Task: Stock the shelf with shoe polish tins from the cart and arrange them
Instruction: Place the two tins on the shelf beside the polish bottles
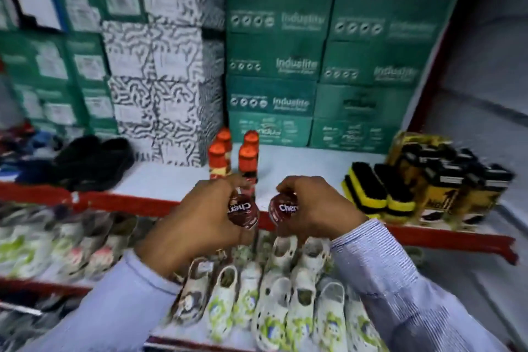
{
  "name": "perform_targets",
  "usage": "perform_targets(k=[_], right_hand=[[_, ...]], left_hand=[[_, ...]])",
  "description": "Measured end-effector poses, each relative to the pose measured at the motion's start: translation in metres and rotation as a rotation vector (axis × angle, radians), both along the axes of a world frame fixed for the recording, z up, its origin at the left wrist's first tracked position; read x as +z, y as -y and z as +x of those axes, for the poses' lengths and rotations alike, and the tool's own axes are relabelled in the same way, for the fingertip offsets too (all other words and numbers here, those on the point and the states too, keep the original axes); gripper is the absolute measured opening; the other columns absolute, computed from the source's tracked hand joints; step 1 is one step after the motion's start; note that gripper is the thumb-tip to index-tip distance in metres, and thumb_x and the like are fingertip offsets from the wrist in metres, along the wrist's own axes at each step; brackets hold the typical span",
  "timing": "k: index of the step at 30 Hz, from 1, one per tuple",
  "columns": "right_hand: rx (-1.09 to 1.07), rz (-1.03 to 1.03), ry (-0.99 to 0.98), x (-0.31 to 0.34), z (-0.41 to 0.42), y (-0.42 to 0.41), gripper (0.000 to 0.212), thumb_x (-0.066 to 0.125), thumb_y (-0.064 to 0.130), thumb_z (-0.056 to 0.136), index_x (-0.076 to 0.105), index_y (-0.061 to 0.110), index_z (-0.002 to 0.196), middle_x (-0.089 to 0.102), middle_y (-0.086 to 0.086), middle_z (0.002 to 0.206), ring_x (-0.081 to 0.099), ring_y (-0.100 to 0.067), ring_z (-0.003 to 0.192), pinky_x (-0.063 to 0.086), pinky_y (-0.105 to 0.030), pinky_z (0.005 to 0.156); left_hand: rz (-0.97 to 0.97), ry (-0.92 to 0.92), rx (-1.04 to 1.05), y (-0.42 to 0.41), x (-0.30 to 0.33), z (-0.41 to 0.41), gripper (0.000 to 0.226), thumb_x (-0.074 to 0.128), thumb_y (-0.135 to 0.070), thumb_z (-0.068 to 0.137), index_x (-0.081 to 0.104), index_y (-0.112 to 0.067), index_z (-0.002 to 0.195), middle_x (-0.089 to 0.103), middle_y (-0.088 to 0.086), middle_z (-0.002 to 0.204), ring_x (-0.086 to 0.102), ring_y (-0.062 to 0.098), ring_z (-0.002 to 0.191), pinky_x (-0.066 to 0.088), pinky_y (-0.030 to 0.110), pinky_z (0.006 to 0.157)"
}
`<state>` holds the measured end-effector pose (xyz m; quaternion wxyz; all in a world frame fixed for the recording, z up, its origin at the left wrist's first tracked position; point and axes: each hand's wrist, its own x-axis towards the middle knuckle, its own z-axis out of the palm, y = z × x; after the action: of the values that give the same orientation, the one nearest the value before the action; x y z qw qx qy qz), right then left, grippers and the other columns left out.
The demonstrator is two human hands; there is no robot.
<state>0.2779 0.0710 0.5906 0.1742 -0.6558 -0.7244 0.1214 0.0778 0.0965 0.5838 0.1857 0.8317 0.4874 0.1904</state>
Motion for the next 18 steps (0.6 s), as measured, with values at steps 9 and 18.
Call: perform_targets(k=[9,18], right_hand=[[-0.187,-0.149,0.142,-0.004,0.097,-0.104,0.056,0.089,0.027,0.054,0.071,0.012,0.105,0.070,-0.006,0.109,0.066,-0.024,0.095,0.058,-0.031,0.078],[-0.200,-0.258,0.121,-0.054,0.120,-0.175,0.066,0.082,0.017,0.069,0.056,0.010,0.129,0.056,-0.014,0.132,0.060,-0.032,0.116,0.053,-0.034,0.091]], left_hand=[[-0.051,-0.086,-0.042,-0.133,-0.018,0.130,0.083,0.089,-0.024,0.061,0.051,-0.017,0.134,0.063,0.014,0.129,0.061,0.031,0.117,0.049,0.030,0.085],[-0.150,-0.211,0.005,-0.196,-0.067,0.173,0.070,0.082,-0.016,0.071,0.051,-0.006,0.133,0.061,0.018,0.134,0.059,0.033,0.122,0.053,0.033,0.093]])
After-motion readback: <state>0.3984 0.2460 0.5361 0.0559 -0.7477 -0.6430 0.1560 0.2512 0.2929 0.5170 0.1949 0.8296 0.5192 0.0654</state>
